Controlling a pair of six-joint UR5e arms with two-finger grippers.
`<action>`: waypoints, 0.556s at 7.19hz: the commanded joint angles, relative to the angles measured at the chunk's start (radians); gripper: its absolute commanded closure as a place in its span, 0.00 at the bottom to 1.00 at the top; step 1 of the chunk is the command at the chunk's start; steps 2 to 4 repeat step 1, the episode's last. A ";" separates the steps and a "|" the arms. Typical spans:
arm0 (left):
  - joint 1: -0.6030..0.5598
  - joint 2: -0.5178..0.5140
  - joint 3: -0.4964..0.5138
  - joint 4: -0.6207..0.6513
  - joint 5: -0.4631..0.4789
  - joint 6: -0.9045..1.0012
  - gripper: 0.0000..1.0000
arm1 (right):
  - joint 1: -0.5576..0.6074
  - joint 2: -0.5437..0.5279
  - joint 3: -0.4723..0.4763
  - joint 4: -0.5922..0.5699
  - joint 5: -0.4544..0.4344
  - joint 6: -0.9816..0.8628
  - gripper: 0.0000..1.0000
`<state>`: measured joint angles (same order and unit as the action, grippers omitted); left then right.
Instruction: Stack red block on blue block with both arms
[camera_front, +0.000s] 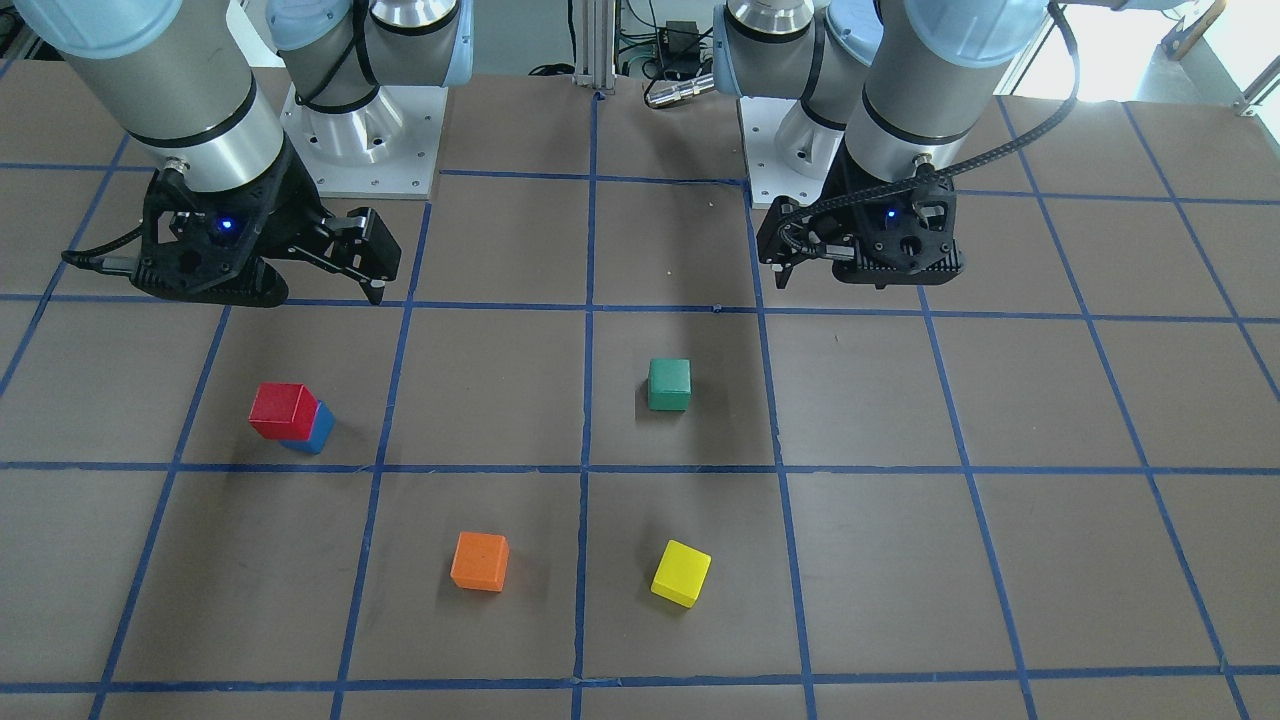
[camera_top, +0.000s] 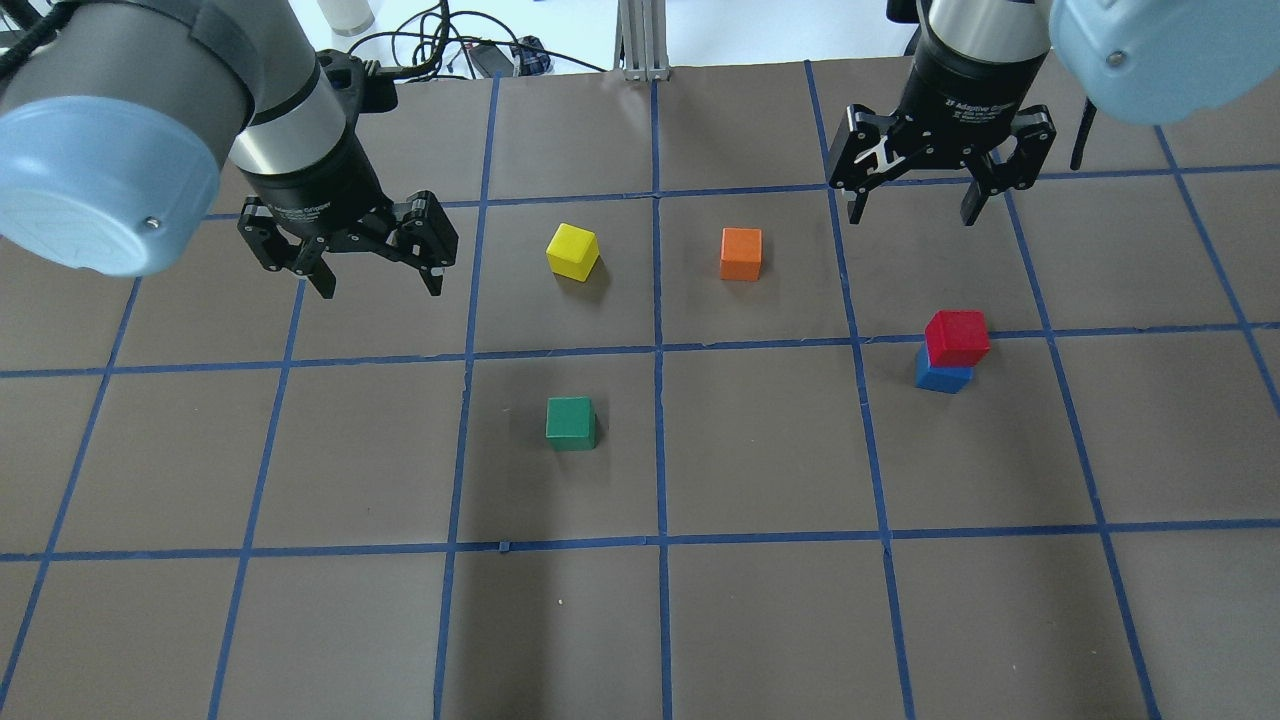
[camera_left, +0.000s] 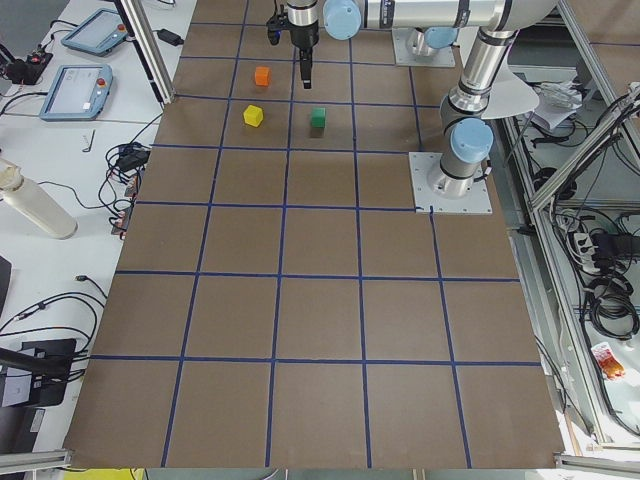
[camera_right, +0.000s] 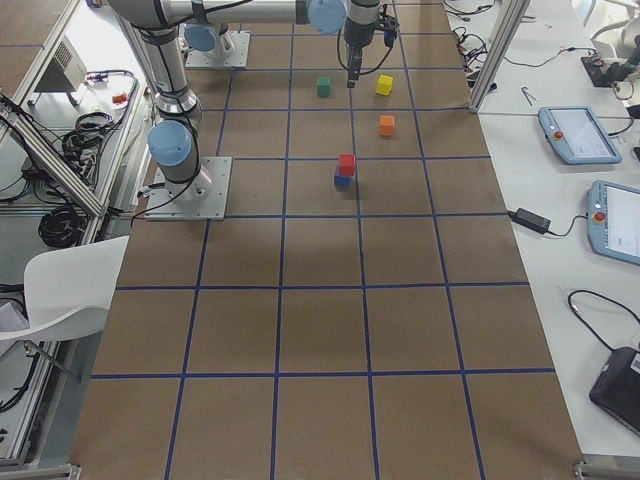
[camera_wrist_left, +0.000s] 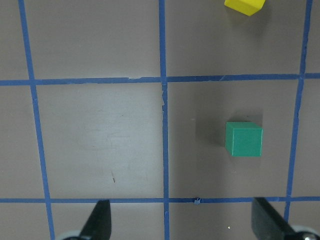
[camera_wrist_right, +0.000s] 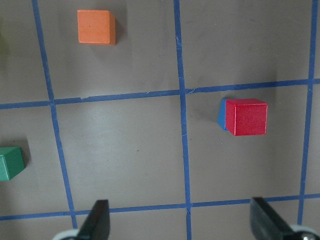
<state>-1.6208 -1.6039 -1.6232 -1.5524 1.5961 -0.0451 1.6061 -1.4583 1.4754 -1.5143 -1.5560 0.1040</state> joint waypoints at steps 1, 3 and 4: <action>-0.001 -0.001 -0.003 0.000 0.001 -0.001 0.00 | 0.000 0.003 0.005 0.000 0.002 -0.004 0.00; -0.001 -0.001 -0.003 0.000 0.001 -0.001 0.00 | 0.000 0.003 0.005 0.000 0.002 -0.004 0.00; -0.001 -0.001 -0.003 0.000 0.001 -0.001 0.00 | 0.000 0.003 0.005 0.000 0.002 -0.004 0.00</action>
